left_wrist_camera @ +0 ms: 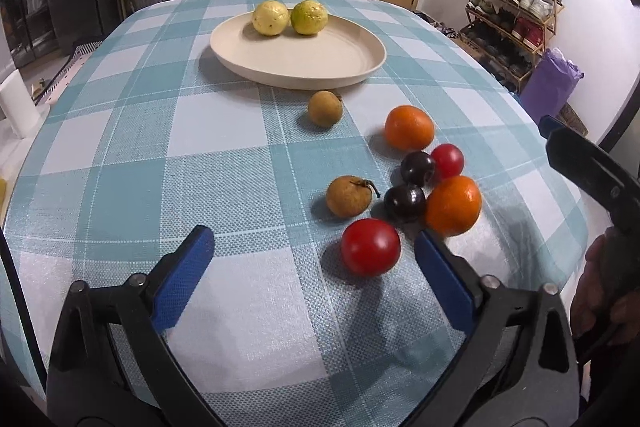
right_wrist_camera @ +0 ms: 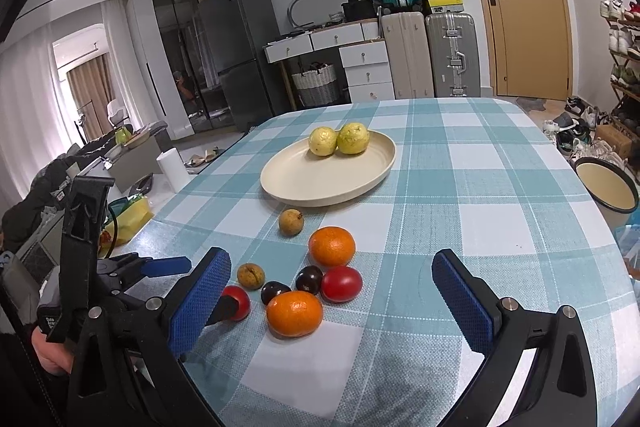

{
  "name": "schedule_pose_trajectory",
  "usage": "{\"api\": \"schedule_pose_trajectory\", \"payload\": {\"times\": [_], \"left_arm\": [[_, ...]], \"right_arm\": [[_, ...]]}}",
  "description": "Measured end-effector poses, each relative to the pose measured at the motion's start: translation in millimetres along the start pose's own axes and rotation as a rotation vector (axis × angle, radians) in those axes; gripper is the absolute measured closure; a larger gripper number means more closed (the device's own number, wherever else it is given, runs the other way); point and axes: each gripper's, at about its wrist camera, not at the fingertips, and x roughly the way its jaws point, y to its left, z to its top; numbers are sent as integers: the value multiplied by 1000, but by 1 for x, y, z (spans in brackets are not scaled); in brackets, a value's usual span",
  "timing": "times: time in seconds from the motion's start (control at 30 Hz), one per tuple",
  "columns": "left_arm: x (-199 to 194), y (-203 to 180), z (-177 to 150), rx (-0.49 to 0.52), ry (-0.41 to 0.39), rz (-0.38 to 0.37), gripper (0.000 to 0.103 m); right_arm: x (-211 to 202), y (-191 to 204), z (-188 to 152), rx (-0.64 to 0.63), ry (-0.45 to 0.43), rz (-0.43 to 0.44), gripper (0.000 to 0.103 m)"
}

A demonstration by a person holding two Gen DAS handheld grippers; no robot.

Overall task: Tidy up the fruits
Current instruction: 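Grasp the red tomato with the left tool while the right tool grasps an orange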

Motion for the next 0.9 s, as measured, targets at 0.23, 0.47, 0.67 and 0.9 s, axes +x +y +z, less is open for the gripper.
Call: {"api": "schedule_pose_trajectory", "payload": {"times": [0.23, 0.47, 0.67, 0.9], "left_arm": [[3, -3, -2, 14, 21, -108, 60], [-2, -4, -6, 19, 32, -255, 75], [-15, -1, -3, 20, -15, -228, 75], [-31, 12, -3, 2, -51, -231, 75]], "right_arm": [[2, 2, -4, 4, 20, 14, 0], [4, 2, -7, 15, 43, 25, 0], [7, 0, -12, 57, 90, 86, 0], [12, 3, -20, 62, 119, 86, 0]]}}
